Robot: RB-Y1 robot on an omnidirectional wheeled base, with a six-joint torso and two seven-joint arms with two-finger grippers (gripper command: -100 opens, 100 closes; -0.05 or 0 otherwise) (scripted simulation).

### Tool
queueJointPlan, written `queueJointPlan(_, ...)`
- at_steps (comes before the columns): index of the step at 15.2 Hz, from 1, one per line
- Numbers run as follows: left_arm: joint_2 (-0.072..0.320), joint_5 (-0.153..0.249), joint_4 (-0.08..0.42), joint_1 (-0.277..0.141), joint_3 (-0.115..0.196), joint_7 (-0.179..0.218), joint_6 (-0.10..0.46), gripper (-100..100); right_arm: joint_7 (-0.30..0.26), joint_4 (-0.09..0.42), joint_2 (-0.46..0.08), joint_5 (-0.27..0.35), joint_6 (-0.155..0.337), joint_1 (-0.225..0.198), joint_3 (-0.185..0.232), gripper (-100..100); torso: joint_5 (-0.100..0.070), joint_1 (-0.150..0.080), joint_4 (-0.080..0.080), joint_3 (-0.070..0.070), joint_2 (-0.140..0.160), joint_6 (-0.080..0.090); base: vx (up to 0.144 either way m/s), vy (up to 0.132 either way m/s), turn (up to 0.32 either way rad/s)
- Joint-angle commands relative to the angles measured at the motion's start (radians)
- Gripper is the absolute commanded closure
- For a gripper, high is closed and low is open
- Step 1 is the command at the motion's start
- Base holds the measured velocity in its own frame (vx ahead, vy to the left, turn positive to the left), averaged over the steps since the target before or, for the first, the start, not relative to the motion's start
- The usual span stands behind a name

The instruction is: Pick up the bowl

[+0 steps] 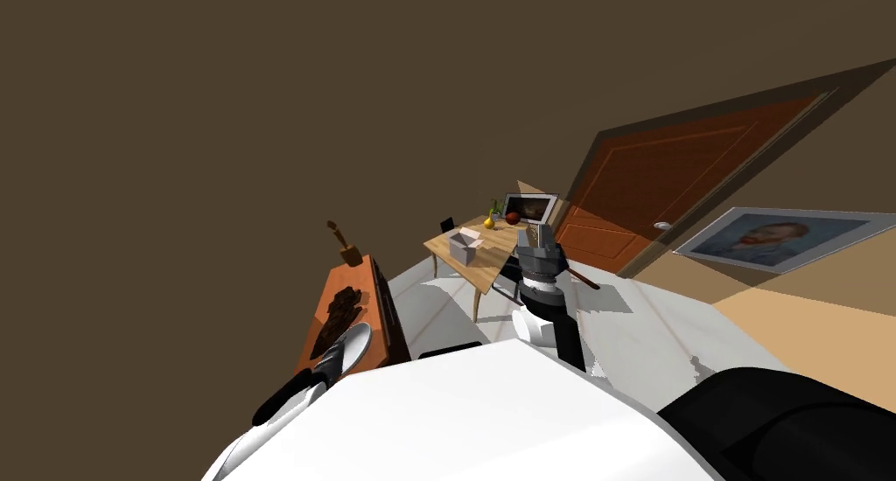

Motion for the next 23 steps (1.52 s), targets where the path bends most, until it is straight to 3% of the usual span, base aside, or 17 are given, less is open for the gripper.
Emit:
queueJointPlan(1, -0.001, 0.005, 0.030, -0.007, 0.012, -0.002, 0.035, -100, 0.000, 0.000, 0.000, 0.000, 0.000, 0.000, 0.000, 0, 0.000, 0.000, 0.000, 0.000, 0.000, 0.000, 0.042, 0.005, -0.086)
queueJointPlan(2, -0.003, 0.013, 0.051, -0.007, 0.027, -0.002, 0.071, -100, 0.000, 0.000, 0.000, 0.000, 0.000, 0.000, 0.000, 0, 0.000, 0.000, 0.000, 0.000, 0.000, 0.000, 0.041, 0.000, -0.102)
queueJointPlan(7, -0.007, 0.028, 0.091, -0.008, 0.054, -0.004, 0.139, -100, 0.000, 0.000, 0.000, 0.000, 0.000, 0.000, 0.000, 0, 0.000, 0.001, 0.000, 0.000, 0.000, 0.000, 0.042, 0.009, -0.094)
queueJointPlan(12, -0.014, 0.051, 0.154, -0.009, 0.097, -0.007, 0.246, -100, 0.000, 0.000, 0.000, 0.000, 0.000, 0.000, 0.000, 0, 0.001, 0.002, 0.000, 0.000, -0.001, 0.000, 0.051, 0.031, -0.103)
queueJointPlan(17, -0.019, 0.064, 0.191, -0.010, 0.122, -0.010, 0.307, -100, 0.000, 0.000, 0.000, 0.000, 0.000, 0.000, 0.000, 0, 0.001, 0.003, 0.000, 0.000, 0.000, 0.000, 0.041, 0.038, -0.068)
queueJointPlan(18, -0.018, 0.060, 0.178, -0.010, 0.116, -0.008, 0.292, -100, 0.000, 0.000, 0.000, 0.000, 0.000, 0.000, 0.000, 0, 0.001, 0.003, 0.000, 0.000, 0.000, 0.000, 0.026, 0.027, -0.025)
queueJointPlan(20, -0.033, 0.067, 0.203, -0.027, 0.143, -0.066, 0.286, -100, 0.000, 0.000, 0.000, 0.000, 0.000, 0.000, 0.000, 0, 0.000, 0.002, 0.000, 0.000, 0.000, 0.000, 0.042, 0.010, 0.144)
queueJointPlan(23, -0.041, 0.071, 0.215, -0.035, 0.155, -0.102, 0.280, -100, 0.000, 0.000, 0.000, 0.000, 0.000, 0.000, 0.000, 0, 0.000, -0.001, 0.000, -0.001, -0.001, 0.000, 0.056, -0.010, 0.106)
